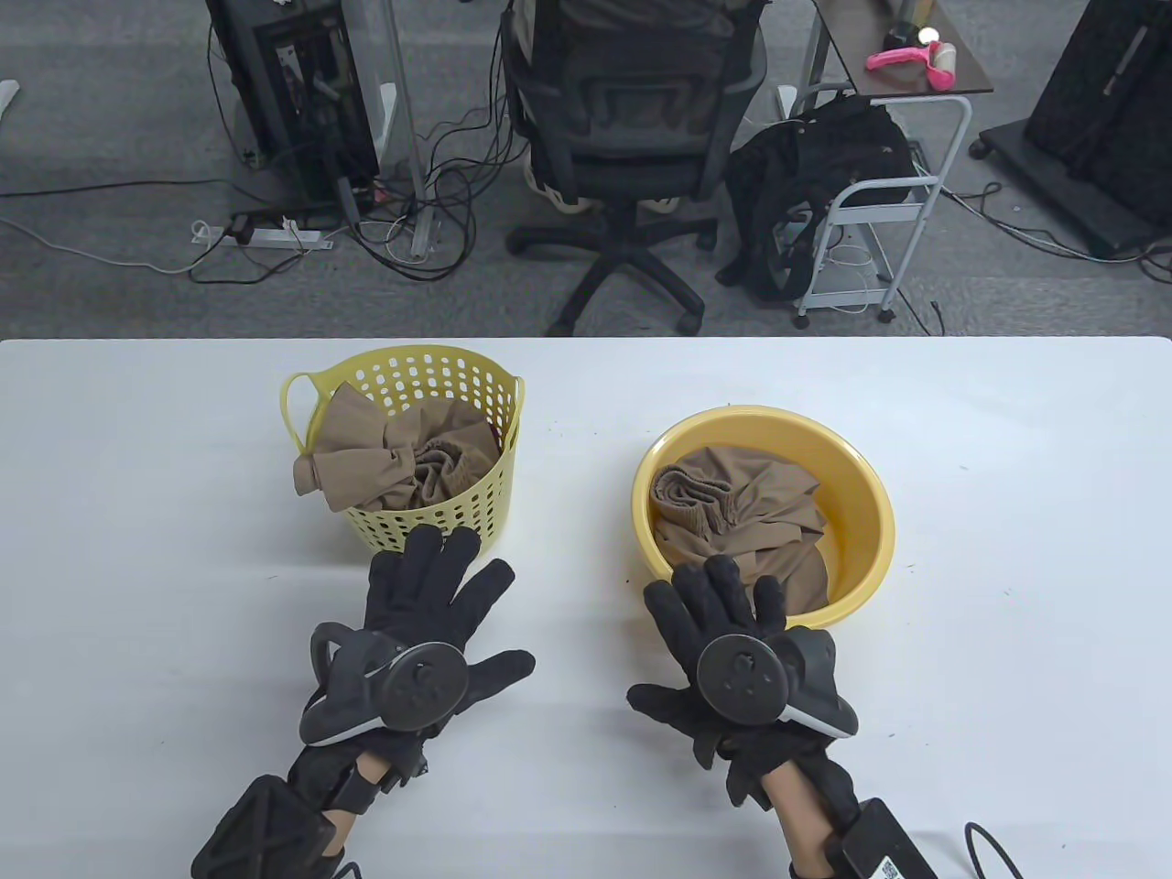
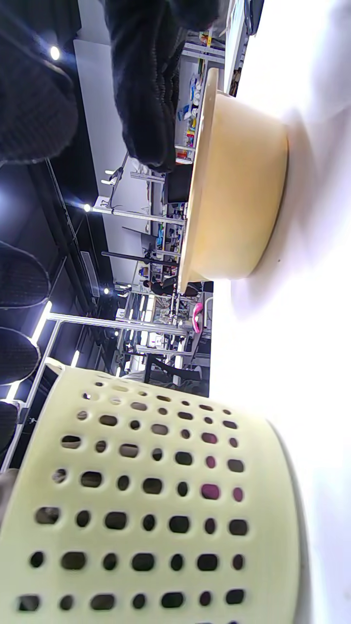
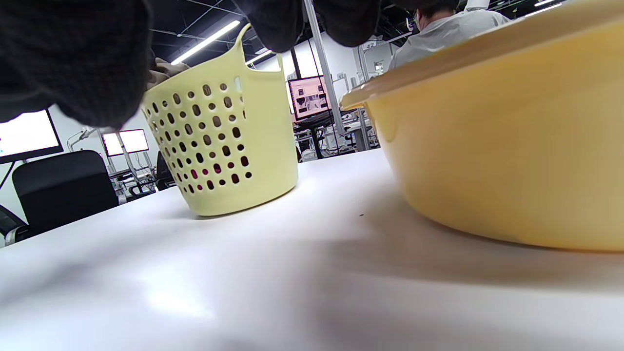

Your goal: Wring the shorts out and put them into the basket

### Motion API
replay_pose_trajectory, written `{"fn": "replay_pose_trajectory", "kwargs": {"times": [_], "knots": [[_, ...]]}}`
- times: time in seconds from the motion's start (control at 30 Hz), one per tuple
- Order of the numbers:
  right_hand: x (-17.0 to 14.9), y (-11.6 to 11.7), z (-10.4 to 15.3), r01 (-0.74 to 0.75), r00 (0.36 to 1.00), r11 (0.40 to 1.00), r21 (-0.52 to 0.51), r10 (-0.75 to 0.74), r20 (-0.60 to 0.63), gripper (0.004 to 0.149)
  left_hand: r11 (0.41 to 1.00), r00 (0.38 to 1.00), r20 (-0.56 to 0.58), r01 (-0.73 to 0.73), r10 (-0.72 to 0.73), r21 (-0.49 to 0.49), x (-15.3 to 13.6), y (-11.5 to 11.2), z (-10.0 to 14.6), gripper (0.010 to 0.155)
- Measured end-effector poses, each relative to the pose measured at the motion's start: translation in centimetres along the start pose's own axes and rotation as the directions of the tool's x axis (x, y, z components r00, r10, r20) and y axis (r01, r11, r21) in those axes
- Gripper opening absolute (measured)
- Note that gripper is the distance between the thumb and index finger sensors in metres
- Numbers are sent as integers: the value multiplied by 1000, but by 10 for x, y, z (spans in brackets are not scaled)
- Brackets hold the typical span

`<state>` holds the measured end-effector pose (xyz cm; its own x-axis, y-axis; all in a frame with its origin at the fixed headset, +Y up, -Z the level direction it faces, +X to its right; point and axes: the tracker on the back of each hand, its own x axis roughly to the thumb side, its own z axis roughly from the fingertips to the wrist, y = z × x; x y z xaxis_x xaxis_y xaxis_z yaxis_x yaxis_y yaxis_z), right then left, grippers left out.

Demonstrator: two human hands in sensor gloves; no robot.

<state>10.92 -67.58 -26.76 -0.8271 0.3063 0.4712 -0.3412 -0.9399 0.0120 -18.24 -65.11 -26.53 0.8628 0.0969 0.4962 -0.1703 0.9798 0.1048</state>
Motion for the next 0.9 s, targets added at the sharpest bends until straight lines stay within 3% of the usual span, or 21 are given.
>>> {"fn": "replay_pose_trajectory", "kwargs": {"times": [0.43,0.9], "knots": [[0,1,0,-10,1000,1000,13,10,-10,96,997,1000,-20,-21,19,-76,-15,-36,5,84],[-1,-2,0,-9,1000,1000,2,9,-20,97,995,1000,-2,11,-11,-95,-12,-37,10,85]]}}
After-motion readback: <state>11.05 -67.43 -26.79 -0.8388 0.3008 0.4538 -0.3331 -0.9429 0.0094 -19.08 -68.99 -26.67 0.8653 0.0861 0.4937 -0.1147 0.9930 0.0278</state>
